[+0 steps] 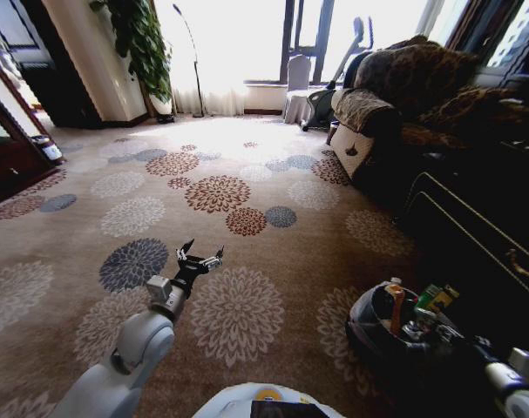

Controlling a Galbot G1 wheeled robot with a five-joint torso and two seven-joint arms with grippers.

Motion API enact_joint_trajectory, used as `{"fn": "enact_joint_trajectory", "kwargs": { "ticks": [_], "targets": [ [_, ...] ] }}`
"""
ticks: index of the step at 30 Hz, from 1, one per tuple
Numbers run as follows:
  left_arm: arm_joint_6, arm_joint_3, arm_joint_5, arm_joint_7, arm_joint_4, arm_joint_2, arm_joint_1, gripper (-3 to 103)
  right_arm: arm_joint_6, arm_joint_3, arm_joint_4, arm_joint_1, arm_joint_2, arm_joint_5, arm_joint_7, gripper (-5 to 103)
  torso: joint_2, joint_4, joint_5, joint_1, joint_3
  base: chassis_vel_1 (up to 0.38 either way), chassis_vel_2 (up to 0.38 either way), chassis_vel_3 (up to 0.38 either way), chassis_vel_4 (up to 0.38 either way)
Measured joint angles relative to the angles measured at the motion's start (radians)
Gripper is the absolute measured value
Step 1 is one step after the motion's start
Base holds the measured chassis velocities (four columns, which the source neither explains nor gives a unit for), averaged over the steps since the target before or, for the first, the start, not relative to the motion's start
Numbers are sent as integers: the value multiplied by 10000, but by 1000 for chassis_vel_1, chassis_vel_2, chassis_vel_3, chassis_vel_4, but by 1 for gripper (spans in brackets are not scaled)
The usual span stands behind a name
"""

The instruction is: Pick up the trash from the ground and place it into the trash bin.

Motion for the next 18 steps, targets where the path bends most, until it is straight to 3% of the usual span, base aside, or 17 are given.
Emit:
{"fn": "enact_joint_trajectory", "kwargs": {
  "ticks": [4, 11, 18],
  "targets": [
    [-81, 160, 11, 85, 259, -153, -199, 100, 61, 475, 320, -316, -63, -212, 0, 99, 0, -2, -4, 0, 0, 0, 0, 0, 0],
    [-186, 313, 62, 235, 529, -351, -373, 100, 60, 1031, 1623, -603, -66, -325, 4, 100, 0, -4, -5, 0, 0, 0, 0, 0, 0],
    [-145, -84, 702, 439, 447, -662, 319, 100, -818, -531, 3816, 308, 109, -683, 1, 100, 0, 2, -5, 0, 0, 0, 0, 0, 0]
  ]
}}
